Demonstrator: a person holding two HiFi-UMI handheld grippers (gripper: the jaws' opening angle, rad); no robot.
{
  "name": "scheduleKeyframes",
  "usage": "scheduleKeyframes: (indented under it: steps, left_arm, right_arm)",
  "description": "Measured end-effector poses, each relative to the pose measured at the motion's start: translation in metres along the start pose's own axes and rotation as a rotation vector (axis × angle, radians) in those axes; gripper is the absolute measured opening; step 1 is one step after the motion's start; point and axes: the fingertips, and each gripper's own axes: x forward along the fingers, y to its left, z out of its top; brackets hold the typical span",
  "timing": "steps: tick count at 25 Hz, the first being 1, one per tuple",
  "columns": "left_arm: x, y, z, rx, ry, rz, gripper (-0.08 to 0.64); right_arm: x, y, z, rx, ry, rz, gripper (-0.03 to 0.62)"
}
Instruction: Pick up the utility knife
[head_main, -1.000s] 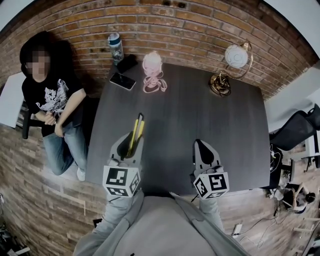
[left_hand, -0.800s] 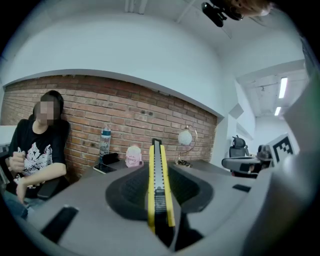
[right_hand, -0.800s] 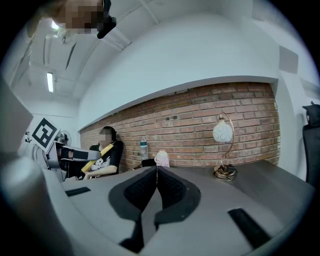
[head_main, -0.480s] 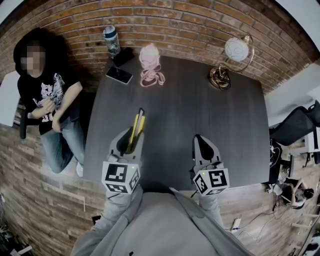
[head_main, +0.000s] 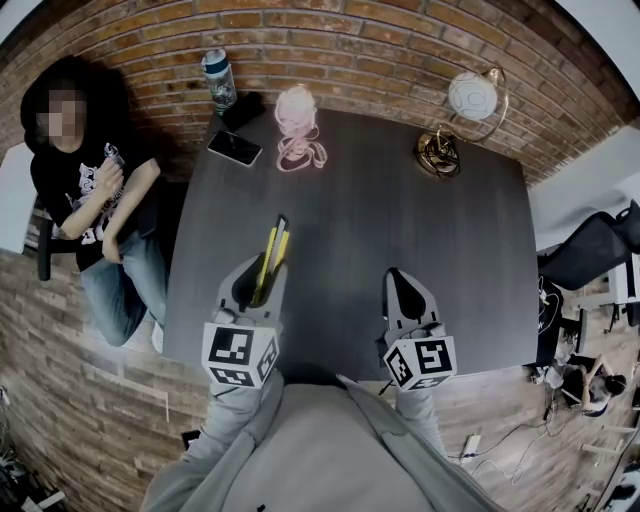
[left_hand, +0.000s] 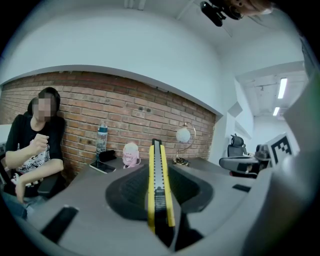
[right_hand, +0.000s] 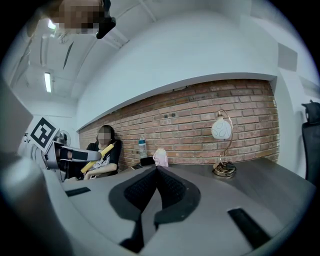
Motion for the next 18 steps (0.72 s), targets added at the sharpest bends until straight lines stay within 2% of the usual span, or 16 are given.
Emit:
scheduleKeyframes:
  steps: [18]
  left_arm:
    - [-0.0003,-0.0054,-0.0029,0.001,0.006,-0.01,0.13]
  right_arm:
    - [-0.0041,-0.0016,-0.0012,-0.002,0.003,-0.002,0.017]
